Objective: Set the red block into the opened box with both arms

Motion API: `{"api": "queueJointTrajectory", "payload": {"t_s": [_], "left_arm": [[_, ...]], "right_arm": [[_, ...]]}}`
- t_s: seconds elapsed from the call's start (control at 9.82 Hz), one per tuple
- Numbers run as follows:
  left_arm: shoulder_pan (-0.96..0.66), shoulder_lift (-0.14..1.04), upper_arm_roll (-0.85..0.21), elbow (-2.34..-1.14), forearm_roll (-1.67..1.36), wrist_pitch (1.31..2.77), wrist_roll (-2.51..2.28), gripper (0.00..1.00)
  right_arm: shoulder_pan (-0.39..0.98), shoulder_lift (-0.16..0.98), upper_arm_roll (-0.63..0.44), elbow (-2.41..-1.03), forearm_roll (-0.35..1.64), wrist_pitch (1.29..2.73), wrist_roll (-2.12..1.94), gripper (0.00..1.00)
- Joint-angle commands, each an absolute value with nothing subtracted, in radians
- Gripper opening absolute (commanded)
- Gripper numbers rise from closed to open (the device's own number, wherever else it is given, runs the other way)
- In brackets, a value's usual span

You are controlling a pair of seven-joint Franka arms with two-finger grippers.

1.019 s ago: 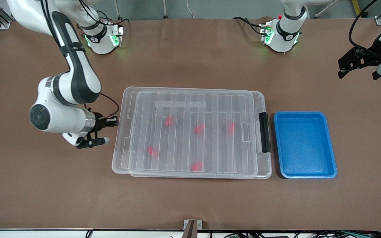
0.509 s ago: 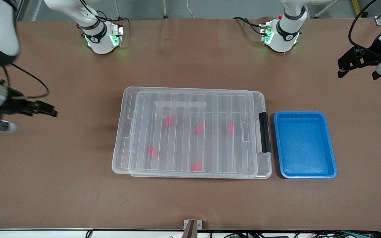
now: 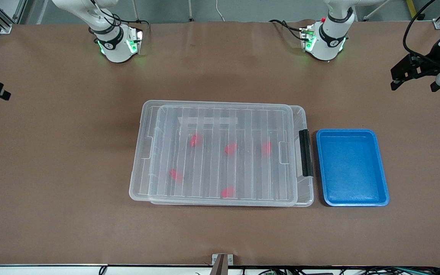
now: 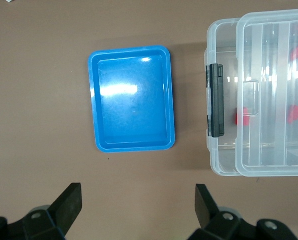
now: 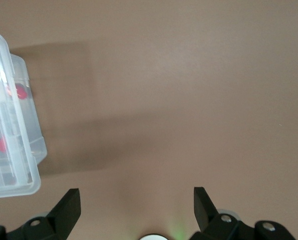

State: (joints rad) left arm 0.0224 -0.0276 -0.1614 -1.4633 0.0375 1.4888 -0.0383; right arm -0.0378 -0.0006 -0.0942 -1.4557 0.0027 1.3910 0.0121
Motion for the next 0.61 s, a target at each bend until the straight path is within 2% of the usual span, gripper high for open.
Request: {"api": "queueJointTrajectory", "payload": {"t_s": [0.0, 0.51], "left_arm": [[0.018, -0.014, -0.161, -1.474, 0.023, 1.489, -0.040, 1.00], [0.021, -0.014, -0.161, -1.476, -0.015, 1.488, -0.037, 1.00]], "right_arm": [[-0.094, -0.057, -0.032, -1.534, -0.032, 1.422, 0.014, 1.00], [-0.068, -0.049, -0.052, -1.506, -0.031, 1.416, 0.002, 1.00]]}}
